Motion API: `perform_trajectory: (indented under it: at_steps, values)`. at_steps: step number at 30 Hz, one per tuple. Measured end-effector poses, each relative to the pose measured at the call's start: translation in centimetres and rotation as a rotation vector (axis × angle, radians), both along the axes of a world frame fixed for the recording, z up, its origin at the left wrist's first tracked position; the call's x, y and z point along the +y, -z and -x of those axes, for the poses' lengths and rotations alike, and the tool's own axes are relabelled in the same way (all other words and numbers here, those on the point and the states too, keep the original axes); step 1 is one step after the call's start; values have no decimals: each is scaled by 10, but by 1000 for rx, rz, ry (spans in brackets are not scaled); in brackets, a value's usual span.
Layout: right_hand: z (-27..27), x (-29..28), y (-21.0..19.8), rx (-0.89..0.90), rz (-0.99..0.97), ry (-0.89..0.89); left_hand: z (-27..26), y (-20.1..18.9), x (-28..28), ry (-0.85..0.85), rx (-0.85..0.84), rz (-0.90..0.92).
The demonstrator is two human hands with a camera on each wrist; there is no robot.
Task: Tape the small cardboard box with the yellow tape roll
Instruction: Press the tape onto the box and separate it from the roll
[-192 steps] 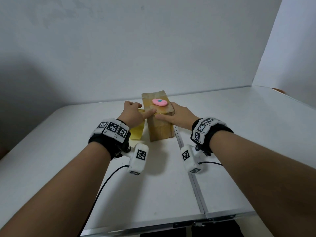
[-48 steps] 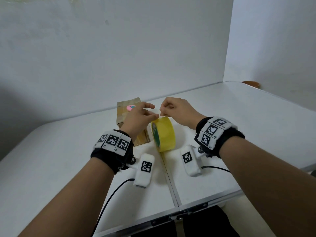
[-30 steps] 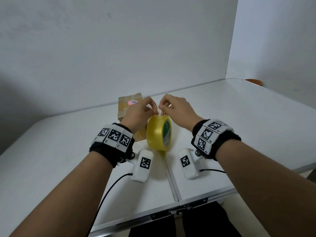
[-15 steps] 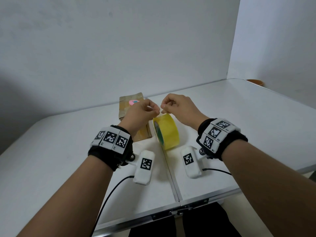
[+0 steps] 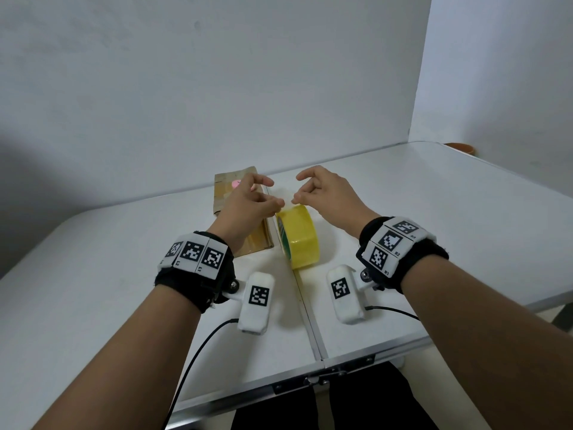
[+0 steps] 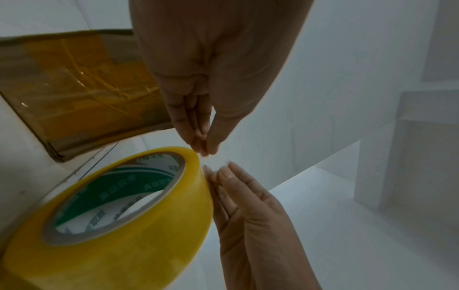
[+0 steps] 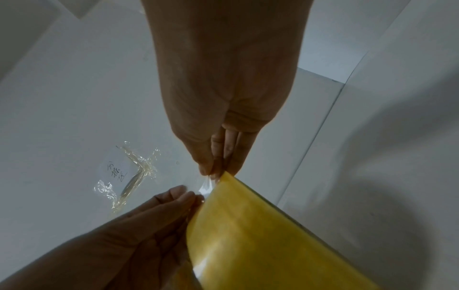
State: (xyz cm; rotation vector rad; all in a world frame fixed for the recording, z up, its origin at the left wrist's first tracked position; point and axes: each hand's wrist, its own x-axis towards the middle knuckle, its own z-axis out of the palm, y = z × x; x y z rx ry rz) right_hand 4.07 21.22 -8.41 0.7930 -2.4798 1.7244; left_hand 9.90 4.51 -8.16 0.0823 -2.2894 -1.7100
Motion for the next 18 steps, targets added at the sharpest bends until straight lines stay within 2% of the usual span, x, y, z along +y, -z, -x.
perform_trajectory:
  at_steps: [9,18]
  values:
    - [2,2,2,54,-51,-39,-3,0,0,60,4,-24]
    - [2,2,3,47,-45,-20,-3,2,1,-26,0,76]
